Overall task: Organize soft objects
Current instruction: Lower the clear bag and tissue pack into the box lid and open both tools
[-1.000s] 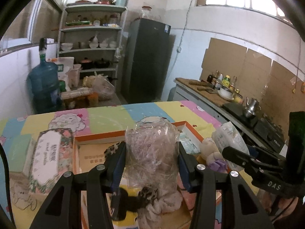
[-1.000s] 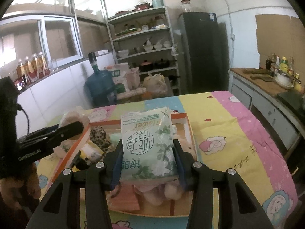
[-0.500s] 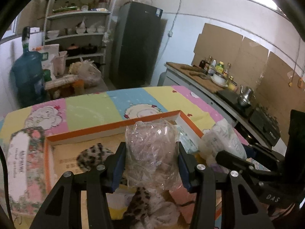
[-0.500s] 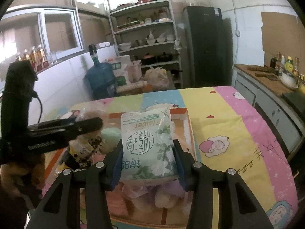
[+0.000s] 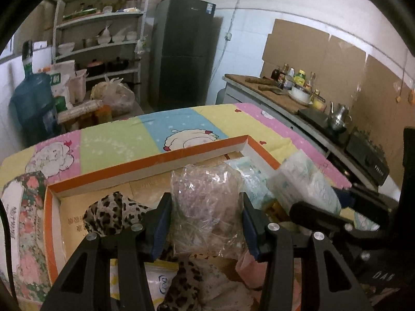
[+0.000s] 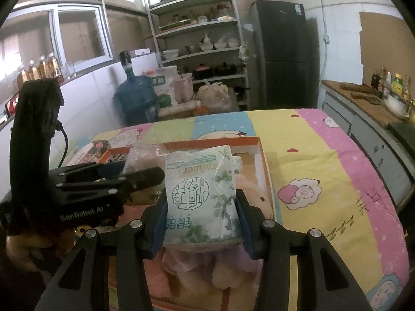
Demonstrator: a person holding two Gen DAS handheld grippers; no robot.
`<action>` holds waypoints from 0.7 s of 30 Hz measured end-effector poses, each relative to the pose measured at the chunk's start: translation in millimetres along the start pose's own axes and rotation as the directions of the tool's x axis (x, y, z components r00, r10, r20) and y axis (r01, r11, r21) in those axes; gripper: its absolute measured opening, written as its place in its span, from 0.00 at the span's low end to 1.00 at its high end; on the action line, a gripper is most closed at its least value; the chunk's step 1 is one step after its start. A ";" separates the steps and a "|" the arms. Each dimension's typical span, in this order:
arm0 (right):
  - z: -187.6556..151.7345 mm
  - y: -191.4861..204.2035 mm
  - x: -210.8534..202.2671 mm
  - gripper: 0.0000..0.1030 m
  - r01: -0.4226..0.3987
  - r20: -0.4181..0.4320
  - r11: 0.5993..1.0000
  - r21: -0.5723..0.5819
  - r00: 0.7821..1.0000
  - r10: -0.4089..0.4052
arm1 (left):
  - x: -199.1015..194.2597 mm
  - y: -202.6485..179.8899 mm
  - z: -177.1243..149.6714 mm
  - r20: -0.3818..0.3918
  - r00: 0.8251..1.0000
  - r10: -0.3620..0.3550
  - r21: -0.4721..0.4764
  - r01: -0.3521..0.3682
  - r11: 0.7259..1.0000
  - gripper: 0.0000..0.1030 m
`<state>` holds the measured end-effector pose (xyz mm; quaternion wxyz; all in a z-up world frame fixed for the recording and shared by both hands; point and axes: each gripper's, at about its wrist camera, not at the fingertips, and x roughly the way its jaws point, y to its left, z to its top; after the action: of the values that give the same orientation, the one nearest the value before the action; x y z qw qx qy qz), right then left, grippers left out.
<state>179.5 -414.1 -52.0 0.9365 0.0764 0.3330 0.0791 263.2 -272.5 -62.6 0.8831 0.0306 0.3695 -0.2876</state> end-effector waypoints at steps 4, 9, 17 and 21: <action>3.5 -1.3 -8.2 0.47 -0.069 0.049 0.996 0.050 0.997 0.067 | -1.3 -1.6 -2.4 0.000 0.999 0.034 0.038 -0.033 0.999 0.49; 5.8 8.1 -0.9 0.47 -0.073 0.014 0.997 0.032 0.997 0.073 | -3.2 0.1 -4.6 -0.004 0.998 0.062 0.059 -0.062 0.996 0.49; -2.3 20.8 20.0 0.48 -0.041 -0.063 0.999 -0.023 0.997 0.040 | -7.8 15.6 -5.4 -0.006 0.995 0.102 0.010 -0.102 0.995 0.50; -3.3 21.2 23.8 0.51 -0.049 -0.067 0.998 -0.025 0.997 0.048 | -10.7 22.1 -6.6 -0.005 0.997 0.071 -0.014 -0.071 0.997 0.51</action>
<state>193.6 -388.4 -64.9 0.9237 0.0692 0.3608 0.1088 264.8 -247.2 -63.7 0.8922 0.0380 0.3721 -0.2531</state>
